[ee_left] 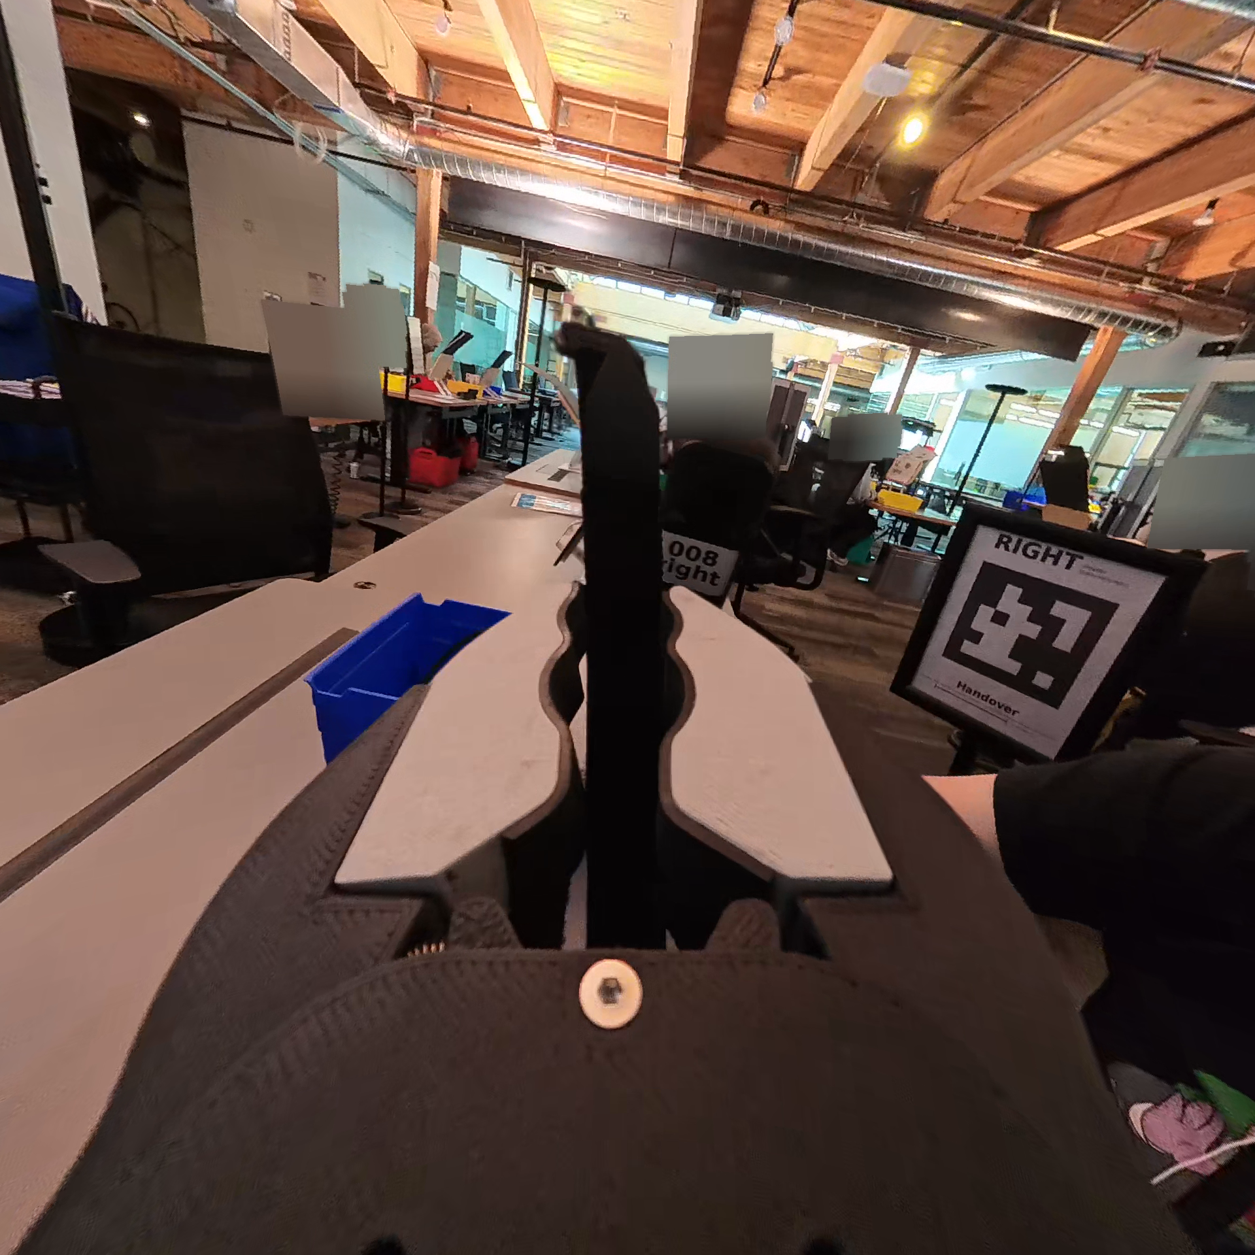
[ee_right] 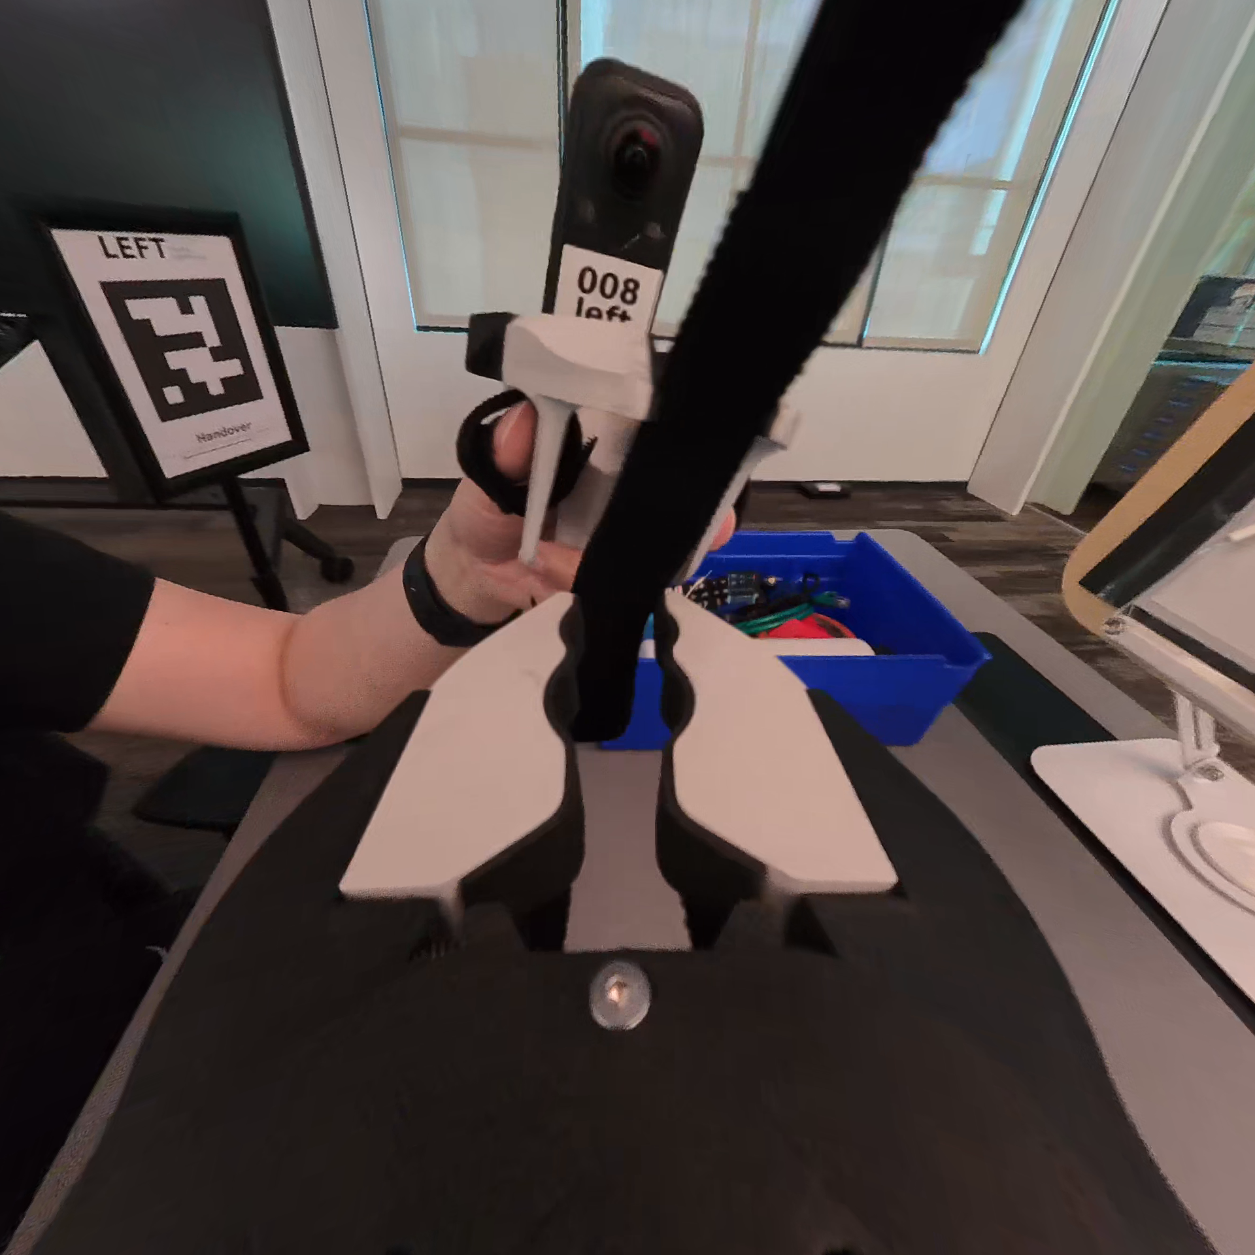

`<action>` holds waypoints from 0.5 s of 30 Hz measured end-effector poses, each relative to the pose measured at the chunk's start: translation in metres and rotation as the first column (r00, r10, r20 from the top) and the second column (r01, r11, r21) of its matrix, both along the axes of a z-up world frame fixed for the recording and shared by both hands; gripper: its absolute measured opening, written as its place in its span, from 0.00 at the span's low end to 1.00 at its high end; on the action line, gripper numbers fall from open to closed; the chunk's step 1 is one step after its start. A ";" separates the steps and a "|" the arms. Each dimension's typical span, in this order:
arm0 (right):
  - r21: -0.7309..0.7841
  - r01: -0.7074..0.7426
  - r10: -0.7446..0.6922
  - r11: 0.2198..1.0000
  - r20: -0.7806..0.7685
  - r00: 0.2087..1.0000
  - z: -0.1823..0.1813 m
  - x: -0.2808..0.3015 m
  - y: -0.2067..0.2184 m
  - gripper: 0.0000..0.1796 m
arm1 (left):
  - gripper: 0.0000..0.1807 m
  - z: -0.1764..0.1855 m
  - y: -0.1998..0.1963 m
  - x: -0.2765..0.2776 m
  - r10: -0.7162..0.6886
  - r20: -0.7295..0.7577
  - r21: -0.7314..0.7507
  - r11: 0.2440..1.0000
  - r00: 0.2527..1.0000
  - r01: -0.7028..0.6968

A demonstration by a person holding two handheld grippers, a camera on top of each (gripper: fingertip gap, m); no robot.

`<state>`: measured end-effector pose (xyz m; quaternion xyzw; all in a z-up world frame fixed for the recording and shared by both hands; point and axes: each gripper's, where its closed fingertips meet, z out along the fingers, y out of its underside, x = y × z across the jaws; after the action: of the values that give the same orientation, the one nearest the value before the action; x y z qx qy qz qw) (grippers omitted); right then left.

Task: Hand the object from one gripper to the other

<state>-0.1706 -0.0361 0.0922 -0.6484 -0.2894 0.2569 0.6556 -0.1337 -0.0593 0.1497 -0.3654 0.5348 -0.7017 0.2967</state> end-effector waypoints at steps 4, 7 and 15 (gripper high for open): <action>-0.096 0.053 -0.051 0.994 0.016 0.999 -0.003 0.020 0.002 0.05 | 0.11 0.001 0.009 0.000 0.026 0.007 -0.020 0.999 1.000 -0.026; -0.068 0.210 -0.204 0.975 0.094 0.974 0.000 0.048 0.006 0.01 | 0.11 0.004 0.022 -0.001 0.065 0.040 -0.065 0.996 0.997 -0.062; 0.204 0.539 -0.570 0.817 0.428 0.702 0.010 0.117 0.001 0.01 | 0.14 -0.003 0.040 -0.001 0.108 0.000 -0.047 0.993 0.994 -0.108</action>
<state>-0.0539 -0.0348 0.1018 -0.7263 -0.2388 -0.1265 0.6320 -0.1343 -0.0191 0.1469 -0.3997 0.4974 -0.6973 0.3265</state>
